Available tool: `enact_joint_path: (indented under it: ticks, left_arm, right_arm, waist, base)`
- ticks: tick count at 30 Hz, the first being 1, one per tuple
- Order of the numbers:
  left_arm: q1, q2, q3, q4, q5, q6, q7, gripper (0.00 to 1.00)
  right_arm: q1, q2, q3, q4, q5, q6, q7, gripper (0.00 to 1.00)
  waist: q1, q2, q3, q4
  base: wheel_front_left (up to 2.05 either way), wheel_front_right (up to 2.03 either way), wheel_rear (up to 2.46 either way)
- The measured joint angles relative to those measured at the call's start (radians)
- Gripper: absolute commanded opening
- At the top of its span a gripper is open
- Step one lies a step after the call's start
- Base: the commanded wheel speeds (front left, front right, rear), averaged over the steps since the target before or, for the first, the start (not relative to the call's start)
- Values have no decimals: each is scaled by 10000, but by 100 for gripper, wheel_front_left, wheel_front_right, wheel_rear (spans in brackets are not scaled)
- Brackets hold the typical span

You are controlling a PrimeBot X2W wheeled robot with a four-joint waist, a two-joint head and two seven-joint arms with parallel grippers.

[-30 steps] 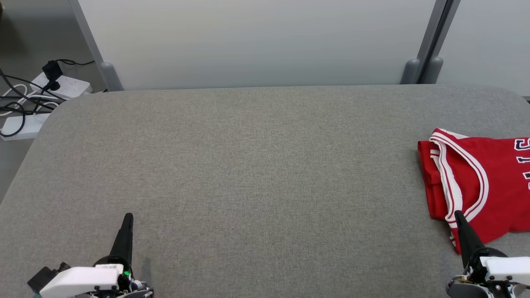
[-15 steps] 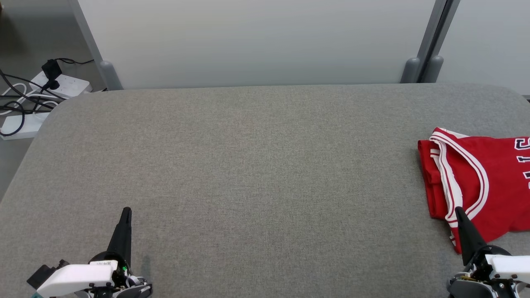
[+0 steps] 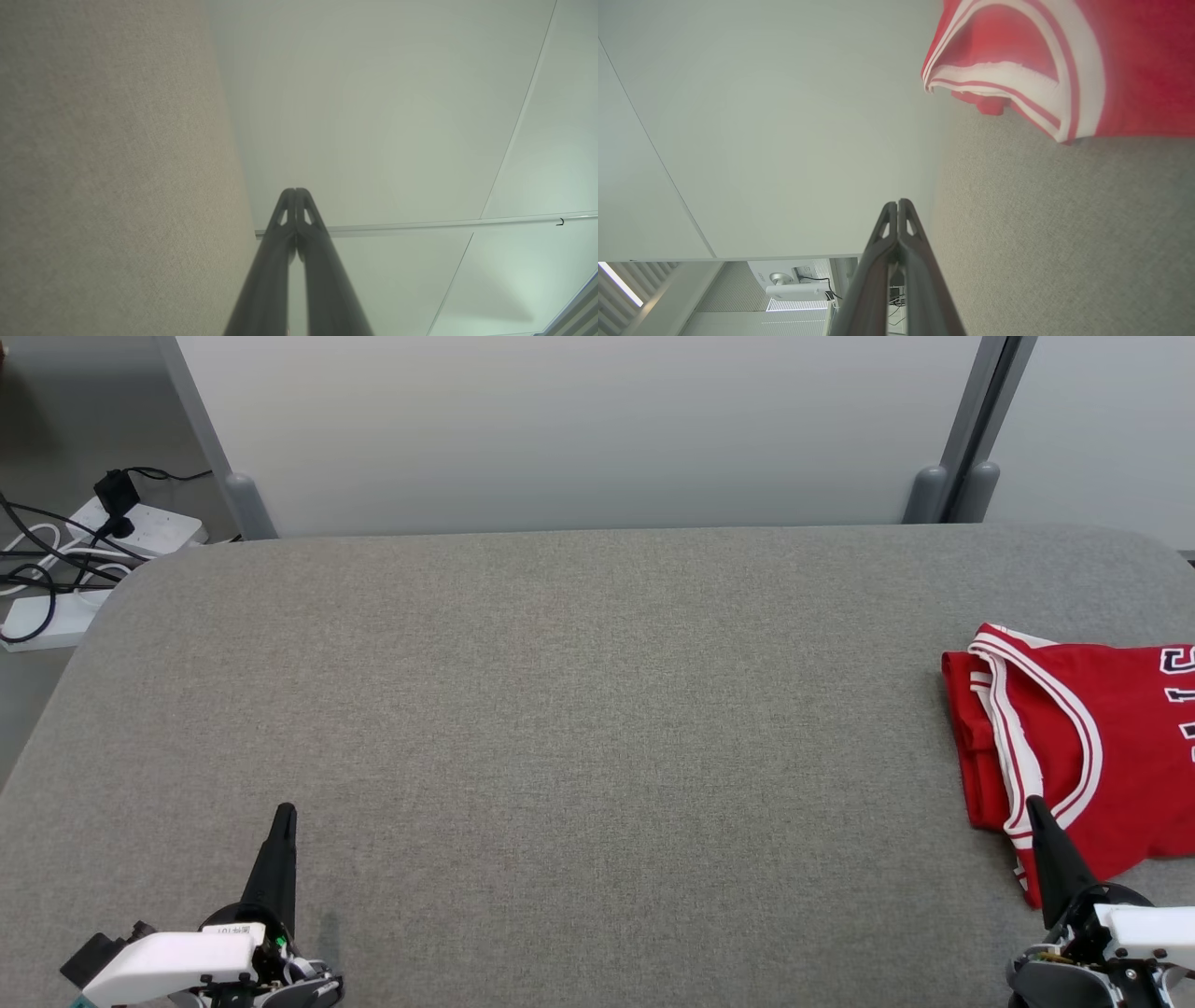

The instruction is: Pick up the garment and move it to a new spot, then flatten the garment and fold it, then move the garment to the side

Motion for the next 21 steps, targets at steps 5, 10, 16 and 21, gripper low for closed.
enact_joint_path:
  ticks: [5,10,16,21]
  left_arm:
    - [0,2,0,0,0,0,0,0]
    - [0,2,0,0,0,0,0,0]
    - [0,4,0,0,0,0,0,0]
    - [0,4,0,0,0,0,0,0]
  right_arm:
    - [0,0,0,0,-2,0,0,0]
    - [0,0,0,0,0,0,0,0]
    - [0,0,0,0,0,0,0,0]
    - [0,0,0,0,0,0,0,0]
  waist:
    - [0,0,0,0]
    - [0,0,0,0]
    - [0,0,0,0]
    - [-1,0,0,0]
  base:
    - [0,0,0]
    - [0,0,0]
    - [0,0,0]
    - [0,0,0]
